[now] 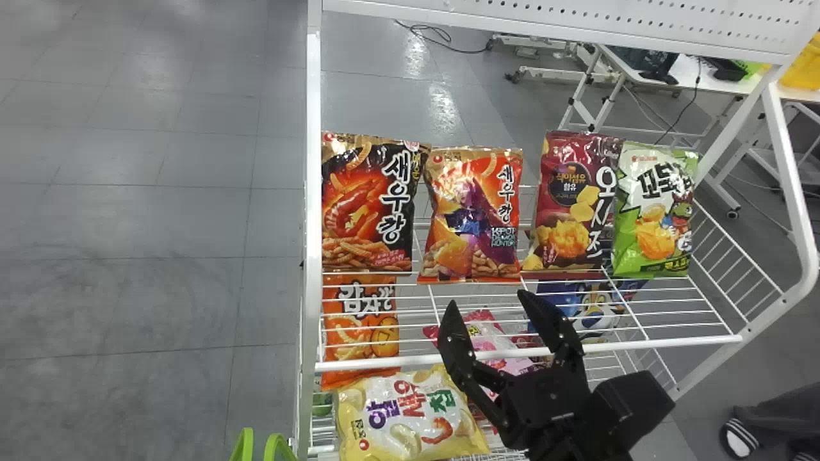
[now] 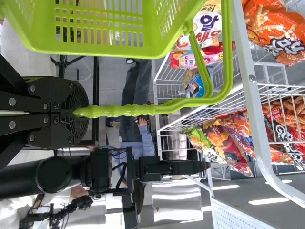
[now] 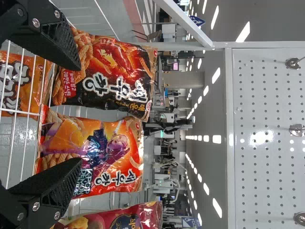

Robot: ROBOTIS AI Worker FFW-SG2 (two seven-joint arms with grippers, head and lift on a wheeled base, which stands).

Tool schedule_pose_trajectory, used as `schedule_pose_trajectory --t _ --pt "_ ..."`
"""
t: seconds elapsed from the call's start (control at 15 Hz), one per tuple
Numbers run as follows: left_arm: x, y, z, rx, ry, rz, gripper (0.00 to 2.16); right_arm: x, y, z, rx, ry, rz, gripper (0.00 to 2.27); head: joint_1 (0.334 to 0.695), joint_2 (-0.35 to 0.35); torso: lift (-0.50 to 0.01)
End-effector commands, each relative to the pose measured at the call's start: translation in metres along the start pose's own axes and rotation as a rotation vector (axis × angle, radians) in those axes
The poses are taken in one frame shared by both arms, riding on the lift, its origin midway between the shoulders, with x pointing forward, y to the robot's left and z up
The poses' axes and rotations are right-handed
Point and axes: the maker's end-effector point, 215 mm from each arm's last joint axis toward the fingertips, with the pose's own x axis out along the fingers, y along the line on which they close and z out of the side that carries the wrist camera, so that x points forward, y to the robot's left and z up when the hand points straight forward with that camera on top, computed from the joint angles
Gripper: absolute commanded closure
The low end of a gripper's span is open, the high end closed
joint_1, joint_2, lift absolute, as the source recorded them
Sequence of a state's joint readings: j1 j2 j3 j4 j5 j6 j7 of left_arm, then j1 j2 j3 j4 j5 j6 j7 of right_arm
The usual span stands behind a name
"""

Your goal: Hold basket handle with left hand then pick spicy shrimp crackers with right hand and place into basket

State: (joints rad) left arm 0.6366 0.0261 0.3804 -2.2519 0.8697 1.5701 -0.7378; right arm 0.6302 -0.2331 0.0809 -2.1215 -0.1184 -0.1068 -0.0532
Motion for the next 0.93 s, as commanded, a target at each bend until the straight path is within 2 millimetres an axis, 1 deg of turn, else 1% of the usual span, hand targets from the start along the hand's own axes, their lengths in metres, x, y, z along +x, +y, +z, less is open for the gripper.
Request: schedule_pose_trajectory --t 0.0,0.67,0.73,0.8,0.87 --pt "0.000 -0.001 0.000 0.000 0.000 -0.001 1.90 0.000 0.001 0.000 0.004 -0.001 0.000 0.14 0.695 -0.255 -0.037" --pt "0.000 -0.002 -0.002 0.003 0.003 -0.001 1.90 0.002 0.005 0.002 0.011 -0.008 0.005 0.14 0.695 -0.249 -0.037" --pt "0.000 -0.002 -0.002 0.001 0.003 -0.001 1.90 0.007 0.007 0.006 0.013 -0.020 0.005 0.14 0.695 -0.248 -0.037" --pt "-0.001 -0.002 -0.004 0.002 0.006 0.000 1.90 0.013 0.014 0.009 0.016 -0.028 0.015 0.14 0.695 -0.248 -0.037" --pt "-0.002 -0.003 -0.005 0.002 0.008 0.000 1.90 0.022 0.023 0.007 0.010 -0.017 0.028 0.14 0.695 -0.245 -0.037"
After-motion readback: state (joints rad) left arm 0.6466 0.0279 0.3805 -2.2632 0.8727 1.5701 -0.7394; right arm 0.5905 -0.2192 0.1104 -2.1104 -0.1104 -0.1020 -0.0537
